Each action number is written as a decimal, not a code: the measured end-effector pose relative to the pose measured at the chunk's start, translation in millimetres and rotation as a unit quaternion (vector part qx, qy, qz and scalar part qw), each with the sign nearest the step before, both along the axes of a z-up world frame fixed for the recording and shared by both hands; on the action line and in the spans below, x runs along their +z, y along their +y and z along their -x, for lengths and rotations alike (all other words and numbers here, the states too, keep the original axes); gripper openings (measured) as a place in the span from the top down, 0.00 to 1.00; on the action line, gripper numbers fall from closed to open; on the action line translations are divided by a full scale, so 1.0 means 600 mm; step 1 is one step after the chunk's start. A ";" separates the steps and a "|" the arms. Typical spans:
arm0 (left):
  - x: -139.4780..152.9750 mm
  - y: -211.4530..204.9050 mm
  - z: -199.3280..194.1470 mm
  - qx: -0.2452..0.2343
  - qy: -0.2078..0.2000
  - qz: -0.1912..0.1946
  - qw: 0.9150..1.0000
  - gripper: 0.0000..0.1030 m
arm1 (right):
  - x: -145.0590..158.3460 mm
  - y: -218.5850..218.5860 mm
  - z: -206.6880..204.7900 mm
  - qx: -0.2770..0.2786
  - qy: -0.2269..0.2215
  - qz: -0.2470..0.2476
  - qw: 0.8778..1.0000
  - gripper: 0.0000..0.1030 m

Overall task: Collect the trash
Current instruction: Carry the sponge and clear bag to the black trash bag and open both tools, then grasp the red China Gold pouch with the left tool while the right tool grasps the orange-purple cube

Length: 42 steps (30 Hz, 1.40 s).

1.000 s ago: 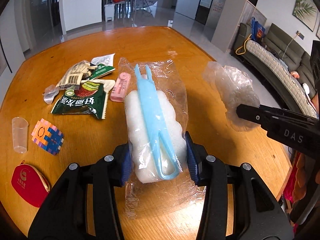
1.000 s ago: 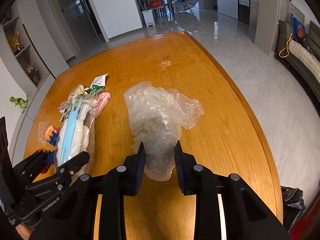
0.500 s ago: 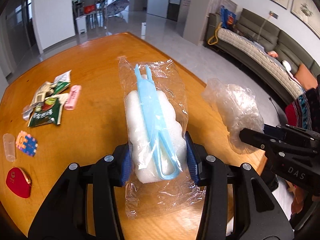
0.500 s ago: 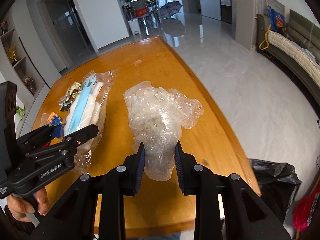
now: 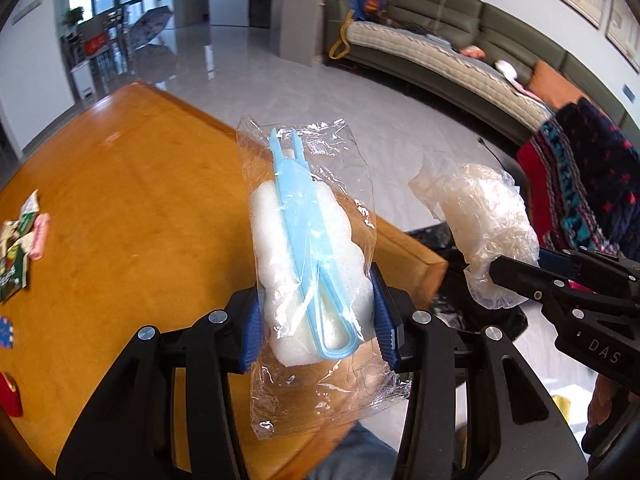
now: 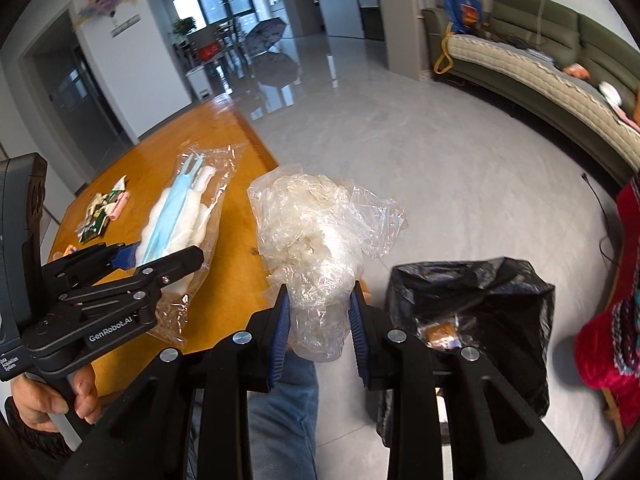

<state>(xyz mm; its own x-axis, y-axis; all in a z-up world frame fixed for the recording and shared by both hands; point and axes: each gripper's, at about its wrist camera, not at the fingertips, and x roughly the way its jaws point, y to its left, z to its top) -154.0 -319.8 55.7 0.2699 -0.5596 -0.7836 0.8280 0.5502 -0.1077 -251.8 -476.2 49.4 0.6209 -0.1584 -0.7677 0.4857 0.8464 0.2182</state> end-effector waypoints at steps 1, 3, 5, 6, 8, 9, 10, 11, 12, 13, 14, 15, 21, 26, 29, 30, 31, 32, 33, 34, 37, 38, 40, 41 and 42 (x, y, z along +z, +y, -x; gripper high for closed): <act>-0.004 -0.016 0.012 -0.012 0.002 -0.002 1.000 0.56 | -0.003 -0.011 0.018 -0.013 0.002 -0.001 1.000 0.71; -0.013 -0.047 0.036 -0.036 0.004 -0.008 0.999 0.56 | -0.012 -0.037 0.052 -0.041 0.009 -0.004 0.999 0.71; -0.026 -0.078 0.061 -0.061 0.006 -0.017 0.998 0.56 | -0.020 -0.063 0.082 -0.069 0.014 -0.009 0.997 0.71; -0.031 -0.090 0.071 -0.069 0.006 -0.021 0.997 0.56 | -0.026 -0.075 0.094 -0.081 0.018 -0.011 0.996 0.71; -0.049 -0.124 0.099 -0.094 0.010 -0.034 0.995 0.56 | -0.043 -0.103 0.123 -0.115 0.030 -0.017 0.993 0.71; -0.058 -0.139 0.110 -0.105 0.012 -0.040 0.994 0.56 | -0.052 -0.117 0.135 -0.129 0.036 -0.021 0.991 0.71; -0.068 -0.158 0.123 -0.117 0.014 -0.048 0.992 0.56 | -0.064 -0.135 0.147 -0.147 0.044 -0.028 0.988 0.71; -0.076 -0.174 0.132 -0.125 0.017 -0.054 0.991 0.56 | -0.074 -0.148 0.158 -0.161 0.050 -0.033 0.985 0.71; -0.084 -0.190 0.141 -0.133 0.020 -0.060 0.989 0.56 | -0.083 -0.162 0.166 -0.175 0.056 -0.038 0.982 0.71; -0.093 -0.208 0.152 -0.142 0.022 -0.067 0.987 0.55 | -0.094 -0.177 0.174 -0.189 0.062 -0.045 0.979 0.71; -0.099 -0.225 0.159 -0.149 0.022 -0.072 0.986 0.55 | -0.103 -0.192 0.182 -0.199 0.067 -0.056 0.976 0.69; -0.104 -0.241 0.167 -0.158 0.022 -0.075 0.984 0.50 | -0.113 -0.207 0.187 -0.211 0.077 -0.066 0.972 0.65; -0.106 -0.292 0.203 -0.168 -0.043 -0.094 0.980 0.06 | -0.116 -0.234 0.221 -0.262 0.085 -0.057 0.960 0.36; -0.092 -0.278 0.191 -0.163 -0.017 -0.078 0.983 0.06 | -0.104 -0.224 0.221 -0.253 0.073 -0.052 0.963 0.36; -0.081 -0.272 0.189 -0.162 -0.012 -0.066 0.985 0.06 | -0.094 -0.215 0.212 -0.243 0.067 -0.051 0.966 0.36; -0.076 -0.271 0.190 -0.162 -0.012 -0.063 0.985 0.06 | -0.091 -0.214 0.208 -0.238 0.065 -0.050 0.968 0.36; -0.072 -0.265 0.189 -0.161 -0.012 -0.059 0.985 0.06 | -0.085 -0.208 0.202 -0.233 0.063 -0.049 0.969 0.36; -0.068 -0.263 0.190 -0.160 -0.012 -0.056 0.985 0.06 | -0.080 -0.203 0.197 -0.228 0.061 -0.047 0.971 0.36; -0.064 -0.258 0.187 -0.159 -0.011 -0.052 0.986 0.06 | -0.073 -0.196 0.190 -0.221 0.058 -0.044 0.973 0.36; -0.058 -0.250 0.183 -0.156 -0.012 -0.049 0.987 0.06 | -0.066 -0.189 0.183 -0.214 0.055 -0.042 0.974 0.36; -0.047 -0.224 0.166 -0.142 -0.014 -0.042 0.989 0.06 | -0.049 -0.164 0.157 -0.190 0.050 -0.033 0.980 0.36; -0.045 -0.213 0.157 -0.135 -0.015 -0.040 0.990 0.06 | -0.044 -0.154 0.148 -0.178 0.047 -0.032 0.982 0.36; -0.040 -0.187 0.136 -0.118 -0.013 -0.037 0.992 0.06 | -0.032 -0.131 0.123 -0.154 0.044 -0.023 0.987 0.36; -0.038 -0.176 0.128 -0.112 -0.012 -0.035 0.993 0.06 | -0.027 -0.120 0.110 -0.143 0.043 -0.020 0.989 0.36; -0.036 -0.165 0.118 -0.104 -0.010 -0.033 0.994 0.06 | -0.022 -0.109 0.097 -0.131 0.041 -0.017 0.990 0.36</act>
